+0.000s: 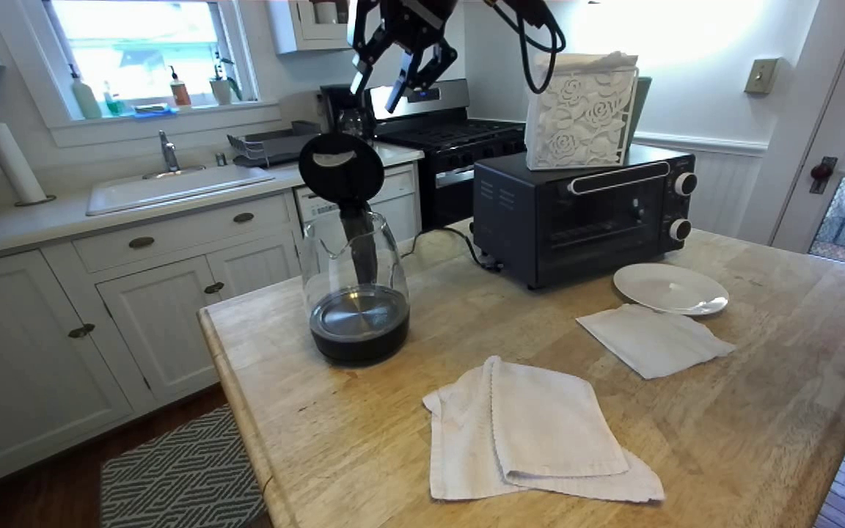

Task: Close the lid of the kettle

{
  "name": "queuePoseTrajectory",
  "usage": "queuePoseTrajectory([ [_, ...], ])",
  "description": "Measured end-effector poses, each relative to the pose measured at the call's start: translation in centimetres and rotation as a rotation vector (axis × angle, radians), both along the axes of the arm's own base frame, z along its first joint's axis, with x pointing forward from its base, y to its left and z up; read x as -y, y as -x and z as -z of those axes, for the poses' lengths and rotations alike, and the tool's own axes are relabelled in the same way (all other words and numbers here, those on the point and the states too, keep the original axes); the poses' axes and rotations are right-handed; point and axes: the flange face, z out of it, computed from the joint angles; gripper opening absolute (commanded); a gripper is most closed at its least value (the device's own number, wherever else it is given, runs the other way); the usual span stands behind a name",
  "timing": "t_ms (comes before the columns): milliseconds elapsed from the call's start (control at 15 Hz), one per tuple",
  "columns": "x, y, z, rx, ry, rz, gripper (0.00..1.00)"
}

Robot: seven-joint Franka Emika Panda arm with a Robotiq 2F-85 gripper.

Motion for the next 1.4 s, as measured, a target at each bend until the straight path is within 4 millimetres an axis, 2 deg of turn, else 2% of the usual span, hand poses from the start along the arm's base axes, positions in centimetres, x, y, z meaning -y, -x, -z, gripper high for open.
queuePoseTrajectory([
  [133,-0.5,-1.0,0.9,-0.006,-0.021,0.039,0.04],
  [267,-1.1,-2.0,1.8,0.002,-0.038,0.073,0.00],
  [733,-3.4,-3.5,4.5,-0.032,-0.060,0.109,0.00],
  [1400,-4.8,-3.5,7.6,-0.287,-0.016,0.077,0.00],
])
